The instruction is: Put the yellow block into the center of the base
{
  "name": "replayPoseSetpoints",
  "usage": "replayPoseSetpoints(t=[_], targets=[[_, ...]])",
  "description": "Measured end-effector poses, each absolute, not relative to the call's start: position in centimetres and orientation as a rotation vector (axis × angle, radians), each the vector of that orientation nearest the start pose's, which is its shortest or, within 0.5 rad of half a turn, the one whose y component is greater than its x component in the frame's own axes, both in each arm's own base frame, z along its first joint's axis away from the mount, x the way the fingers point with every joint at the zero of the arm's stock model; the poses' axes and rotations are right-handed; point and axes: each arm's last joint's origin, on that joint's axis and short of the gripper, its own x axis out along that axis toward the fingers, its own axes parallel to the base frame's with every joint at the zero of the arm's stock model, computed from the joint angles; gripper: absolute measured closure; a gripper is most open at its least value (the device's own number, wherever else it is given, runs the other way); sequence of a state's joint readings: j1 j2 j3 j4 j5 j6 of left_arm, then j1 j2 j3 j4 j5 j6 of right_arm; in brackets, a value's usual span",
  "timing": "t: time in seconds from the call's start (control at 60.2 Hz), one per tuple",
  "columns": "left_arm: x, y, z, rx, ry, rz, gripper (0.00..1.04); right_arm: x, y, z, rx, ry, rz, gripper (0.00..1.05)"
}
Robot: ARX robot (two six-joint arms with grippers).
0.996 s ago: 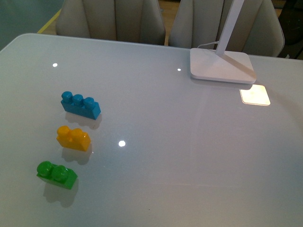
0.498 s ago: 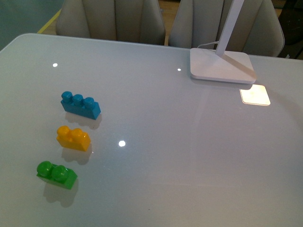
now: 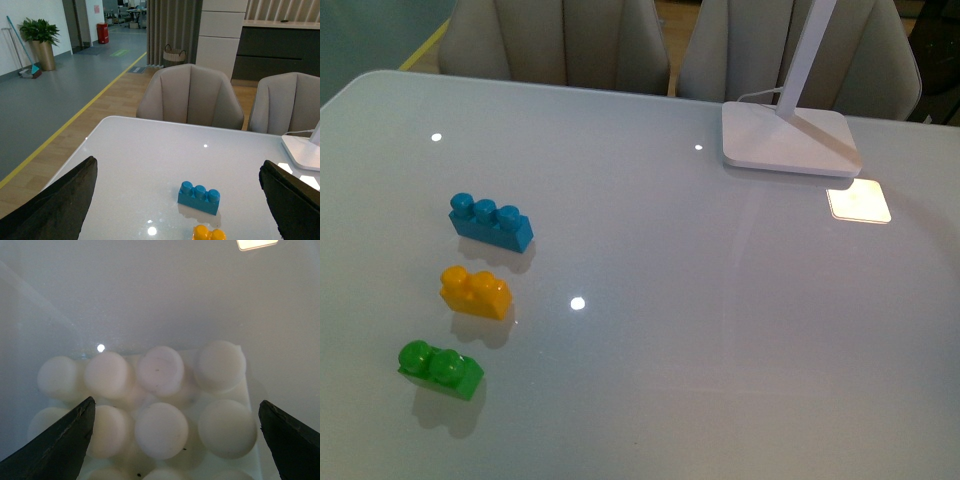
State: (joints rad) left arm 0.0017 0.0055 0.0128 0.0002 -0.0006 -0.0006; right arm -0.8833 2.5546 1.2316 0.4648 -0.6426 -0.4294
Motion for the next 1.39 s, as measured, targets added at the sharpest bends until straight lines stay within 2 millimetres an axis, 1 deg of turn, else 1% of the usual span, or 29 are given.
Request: replayPoseSetpoints(t=[0.183, 0.299, 0.481, 0.697, 0.847, 0.946, 1.046, 1.063, 1.129, 1.195, 1.328, 1.395], targets=[[9.7, 0.0, 16.7, -0.001, -0.007, 0.002, 0.07, 27.3, -31.0, -4.5, 0.177, 0.650, -0.088, 0.09], [9.7, 0.0, 16.7, -0.001, -0.007, 0.002, 0.07, 26.9, -30.5, -4.8, 0.182, 0.646, -0.099, 0.09], [9.7, 0.0, 16.7, -0.001, -0.007, 0.002, 0.07, 26.9, -28.3, -5.2, 0.217, 0.640, -0.146, 0.09], [9.7, 0.0, 16.7, -0.001, -0.007, 0.002, 0.07, 28.5, -25.1, -5.2, 0.224, 0.652, -0.142, 0.09], [9.7, 0.0, 16.7, -0.001, -0.007, 0.002, 0.07, 30.4, -22.3, -5.1, 0.216, 0.670, -0.105, 0.09], [9.7, 0.0, 16.7, -0.001, -0.007, 0.002, 0.07, 31.9, -19.9, -5.0, 0.197, 0.687, -0.062, 0.09], [9.7, 0.0, 16.7, -0.001, -0.007, 0.002, 0.07, 33.8, -15.9, -4.9, 0.167, 0.709, 0.011, 0.09], [9.7, 0.0, 16.7, -0.001, -0.007, 0.002, 0.07, 34.0, -15.6, -4.9, 0.165, 0.711, 0.017, 0.09], [9.7, 0.0, 16.7, -0.001, -0.007, 0.002, 0.07, 35.0, -12.8, -5.0, 0.151, 0.718, 0.063, 0.09], [9.7, 0.0, 16.7, -0.001, -0.007, 0.002, 0.07, 35.5, -10.8, -5.0, 0.140, 0.722, 0.097, 0.09], [9.7, 0.0, 16.7, -0.001, -0.007, 0.002, 0.07, 35.8, -7.0, -5.3, 0.124, 0.731, 0.140, 0.09], [9.7, 0.0, 16.7, -0.001, -0.007, 0.002, 0.07, 35.9, -5.6, -5.5, 0.123, 0.737, 0.150, 0.09]])
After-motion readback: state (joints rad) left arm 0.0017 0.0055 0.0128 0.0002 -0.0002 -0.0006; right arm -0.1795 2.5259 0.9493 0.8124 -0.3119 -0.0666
